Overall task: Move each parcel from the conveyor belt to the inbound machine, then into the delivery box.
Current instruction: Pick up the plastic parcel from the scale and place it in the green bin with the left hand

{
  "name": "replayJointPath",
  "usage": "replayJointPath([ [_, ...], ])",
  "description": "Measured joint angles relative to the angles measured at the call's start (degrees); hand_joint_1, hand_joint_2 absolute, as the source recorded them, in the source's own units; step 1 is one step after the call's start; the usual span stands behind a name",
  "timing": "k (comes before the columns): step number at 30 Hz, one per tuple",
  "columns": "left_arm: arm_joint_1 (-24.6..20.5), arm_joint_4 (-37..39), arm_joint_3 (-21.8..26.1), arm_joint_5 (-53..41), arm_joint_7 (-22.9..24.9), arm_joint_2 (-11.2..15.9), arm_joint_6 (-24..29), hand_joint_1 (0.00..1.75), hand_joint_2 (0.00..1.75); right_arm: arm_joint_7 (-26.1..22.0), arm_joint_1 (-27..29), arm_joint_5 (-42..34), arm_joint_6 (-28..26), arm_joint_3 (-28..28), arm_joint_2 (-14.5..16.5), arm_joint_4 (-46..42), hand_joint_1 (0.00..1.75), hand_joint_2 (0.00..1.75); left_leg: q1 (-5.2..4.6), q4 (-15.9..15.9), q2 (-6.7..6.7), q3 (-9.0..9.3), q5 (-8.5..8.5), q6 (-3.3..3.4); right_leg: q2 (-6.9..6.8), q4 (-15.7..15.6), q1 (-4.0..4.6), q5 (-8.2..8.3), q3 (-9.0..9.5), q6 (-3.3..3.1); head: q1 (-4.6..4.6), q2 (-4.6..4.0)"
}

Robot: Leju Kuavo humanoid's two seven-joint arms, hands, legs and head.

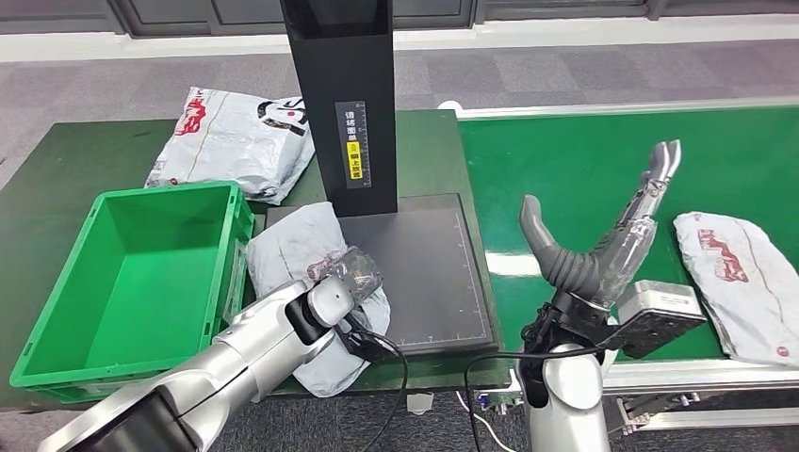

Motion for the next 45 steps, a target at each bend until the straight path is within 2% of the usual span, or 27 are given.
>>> replayJointPath([
  [13, -0.1, 0.3, -0.8, 0.3, -0.6, 0.1, 0.1, 1.75, 1.75, -0.2, 0.0, -0.5, 0.4, 0.0, 0.0, 0.4, 0.0, 1.75, 0.0, 0.0, 0.01, 0.11, -0.09, 0.01, 0.0, 0.0, 0.01, -0.09, 0.08, -0.02, 0.0, 0.0],
  [23, -1.1, 0.6, -0.8, 2.8, -6.9, -0.4, 0.0, 1.75, 1.75, -0.8, 1.0, -2.4, 1.6, -0.1, -0.2, 0.3, 0.0, 1.75, 0.0, 0.0, 0.0, 0.22, -0.1, 0.01, -0.01, 0.0, 0.01, -0.11, 0.09, -0.03, 0.0, 0.0],
  [29, -3.0, -0.2, 0.8, 11.0, -5.8, -0.2, 5.0, 1.75, 1.75, -2.3, 2.1, -4.7, 1.9, -1.1, -0.3, -0.4, 0.0, 1.75, 0.01, 0.0, -0.05, 0.48, 0.0, 0.03, -0.04, 0.0, -0.01, -0.07, -0.04, -0.01, 0.02, 0.0],
  [33, -4.4, -3.0, 5.7, 18.5, -2.9, 2.6, 9.7, 1.75, 1.75, -2.2, 3.5, -5.2, 1.1, -2.1, -0.5, -1.5, 0.0, 1.75, 0.01, 0.0, -0.03, -0.05, 0.23, 0.0, -0.02, 0.0, -0.02, 0.23, -0.62, 0.0, 0.02, 0.0],
  [36, -5.0, -6.9, 10.4, 19.9, -0.5, 5.7, 11.9, 1.75, 1.75, -1.7, 4.9, -4.7, 0.6, -2.7, -0.5, -2.8, 0.0, 1.75, 0.01, 0.0, 0.0, -0.32, 0.33, -0.04, 0.02, 0.0, -0.02, 0.34, -0.93, 0.0, 0.01, 0.0],
  [41, -4.9, -15.5, 17.4, 17.9, 2.1, 10.7, 11.9, 1.75, 1.75, -1.1, 7.6, -4.3, 0.0, -3.8, -0.5, -5.8, 0.0, 1.75, 0.02, 0.0, -0.01, -0.55, 0.36, -0.07, 0.02, 0.0, 0.01, 0.34, -1.16, -0.01, 0.02, 0.0],
  [45, -4.4, -20.0, 20.8, 17.0, 2.5, 12.8, 11.4, 1.75, 1.75, -1.2, 8.5, -4.3, -0.2, -4.1, -0.5, -7.1, 0.0, 1.75, 0.03, 0.0, -0.03, -0.66, 0.36, -0.07, 0.0, 0.0, 0.0, 0.33, -1.23, -0.01, 0.02, 0.0],
])
